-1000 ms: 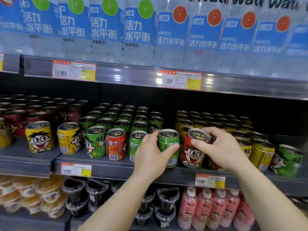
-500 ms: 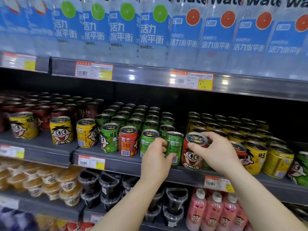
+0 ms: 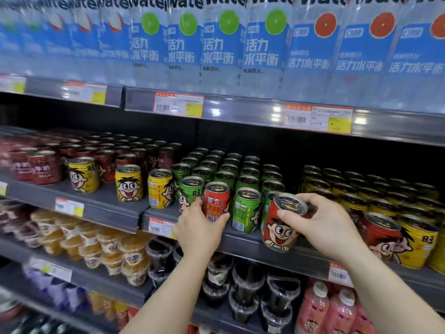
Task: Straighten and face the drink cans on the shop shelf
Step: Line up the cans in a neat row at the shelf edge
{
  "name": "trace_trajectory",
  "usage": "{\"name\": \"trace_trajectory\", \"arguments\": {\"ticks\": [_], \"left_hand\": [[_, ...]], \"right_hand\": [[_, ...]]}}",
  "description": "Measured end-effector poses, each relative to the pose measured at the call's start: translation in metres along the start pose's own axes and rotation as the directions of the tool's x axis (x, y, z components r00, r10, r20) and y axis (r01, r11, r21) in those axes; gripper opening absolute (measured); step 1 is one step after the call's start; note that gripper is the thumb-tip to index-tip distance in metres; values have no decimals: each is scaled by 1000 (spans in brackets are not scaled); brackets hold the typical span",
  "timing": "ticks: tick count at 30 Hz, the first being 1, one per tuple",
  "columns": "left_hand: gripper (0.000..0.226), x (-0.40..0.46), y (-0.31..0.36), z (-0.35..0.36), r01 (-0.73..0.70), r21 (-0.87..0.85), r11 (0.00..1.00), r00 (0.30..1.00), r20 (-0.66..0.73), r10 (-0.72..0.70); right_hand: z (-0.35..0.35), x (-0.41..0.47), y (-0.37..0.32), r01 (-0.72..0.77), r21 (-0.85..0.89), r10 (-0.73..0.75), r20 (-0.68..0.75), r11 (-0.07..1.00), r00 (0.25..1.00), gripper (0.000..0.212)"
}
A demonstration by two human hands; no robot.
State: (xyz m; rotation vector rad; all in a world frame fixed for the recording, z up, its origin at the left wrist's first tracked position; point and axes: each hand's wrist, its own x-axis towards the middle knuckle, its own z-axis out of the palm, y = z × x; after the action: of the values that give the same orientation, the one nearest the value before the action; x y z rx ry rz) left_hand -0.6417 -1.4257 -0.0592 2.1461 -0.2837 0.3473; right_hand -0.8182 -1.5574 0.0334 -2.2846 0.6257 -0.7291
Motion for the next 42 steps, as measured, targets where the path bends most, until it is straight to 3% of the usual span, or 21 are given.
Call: {"name": "trace_trajectory", "arguments": {"ticks": [6,9,13,17,22,28,30,33,37,42], "left_hand": [[64,4,7,16,54,81,995,995,-89,-47],[55,6,4,15,36,38,999,997,-73,-33],[58,4,-1,3,-8,-96,995,1000,9,9],[70,2,-9,-25,6,-418,908,993,107,43],[67,25,-58,-93,45,-530,847,998,51,-21],[65,89,-157,-178,104,-459,882,984,-83,-160],[61,115,-189,-203,98,-428,898,981,-112,-161],[78,164,-229,-234,72,-351,933,985,-120,-121],[84,225,-263,-254,9,-229,973,995,-93,-31],[79,262,-280,-249,-42,-66,997,999,-32,40]], "right_hand": [[13,-5,-8,16,17,-16,29,1000,999,30],[15,-9,-11,23,46,-25,43,999,999,29],[20,-10,-18,37,77,-41,44,996,998,27],[35,-7,-36,82,91,-89,73,992,993,32],[85,3,-83,147,124,-166,155,981,974,29],[195,17,-160,200,180,-242,253,963,937,27],[235,25,-191,230,175,-271,267,957,925,28],[287,43,-232,252,144,-280,237,957,930,34],[334,71,-267,272,-165,-257,106,948,960,57],[371,84,-280,140,-430,-185,-63,892,981,63]]}}
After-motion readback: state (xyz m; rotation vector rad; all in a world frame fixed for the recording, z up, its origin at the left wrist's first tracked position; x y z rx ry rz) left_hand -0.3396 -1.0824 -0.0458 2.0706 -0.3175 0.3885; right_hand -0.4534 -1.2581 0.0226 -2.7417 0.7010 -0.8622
